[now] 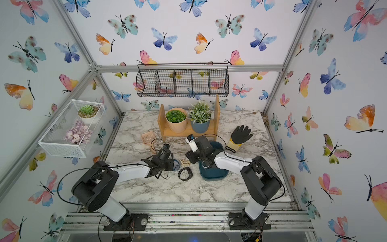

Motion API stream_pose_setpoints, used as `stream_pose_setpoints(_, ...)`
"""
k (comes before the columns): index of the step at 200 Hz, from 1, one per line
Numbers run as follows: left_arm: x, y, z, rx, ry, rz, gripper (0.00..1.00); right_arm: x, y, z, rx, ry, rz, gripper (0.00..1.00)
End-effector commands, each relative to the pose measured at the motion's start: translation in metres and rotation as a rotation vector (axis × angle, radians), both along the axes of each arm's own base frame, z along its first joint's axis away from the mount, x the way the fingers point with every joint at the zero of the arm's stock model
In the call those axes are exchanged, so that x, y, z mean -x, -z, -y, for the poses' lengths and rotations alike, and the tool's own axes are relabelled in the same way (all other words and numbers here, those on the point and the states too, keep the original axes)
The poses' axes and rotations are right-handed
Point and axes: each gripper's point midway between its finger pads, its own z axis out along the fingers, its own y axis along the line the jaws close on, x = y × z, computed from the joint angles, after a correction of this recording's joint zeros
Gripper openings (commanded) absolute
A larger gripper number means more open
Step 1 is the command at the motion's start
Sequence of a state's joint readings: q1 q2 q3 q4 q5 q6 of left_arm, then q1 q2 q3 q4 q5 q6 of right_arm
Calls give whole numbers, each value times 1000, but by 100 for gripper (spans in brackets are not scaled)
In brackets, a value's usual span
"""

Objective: Put the watch into the storage box
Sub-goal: Pick up the watch at the center of the board, then place the watch in the storage box.

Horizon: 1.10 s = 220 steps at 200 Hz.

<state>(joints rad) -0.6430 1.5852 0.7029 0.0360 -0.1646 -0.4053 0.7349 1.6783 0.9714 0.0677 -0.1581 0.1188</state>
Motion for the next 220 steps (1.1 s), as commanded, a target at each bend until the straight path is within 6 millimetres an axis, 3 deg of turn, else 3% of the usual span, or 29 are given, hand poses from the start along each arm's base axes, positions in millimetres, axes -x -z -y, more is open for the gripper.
stream_pose_setpoints(1, -6, -30, -1, 32, -4, 84, 0, 2, -14, -9, -39, -29, 14, 55)
stream_pose_setpoints(39, -2, -69, 24, 172, 108, 162, 0, -2, -39, -5, -95, -30, 28, 59)
stream_pose_setpoints(71, 2, -88, 49, 218, 188, 199, 0, -16, -56, 23, -117, 47, 51, 60)
stream_pose_setpoints(118, 2, -104, 92, 267, 284, 227, 0, -30, -59, 71, -121, 190, 26, 63)
stream_pose_setpoints(181, 2, -106, 165, 296, 424, 204, 0, -50, -57, 128, -146, 388, -15, 67)
stream_pose_setpoints(220, -16, -101, 200, 267, 449, 195, 0, -53, -60, 152, -144, 481, 15, 69)
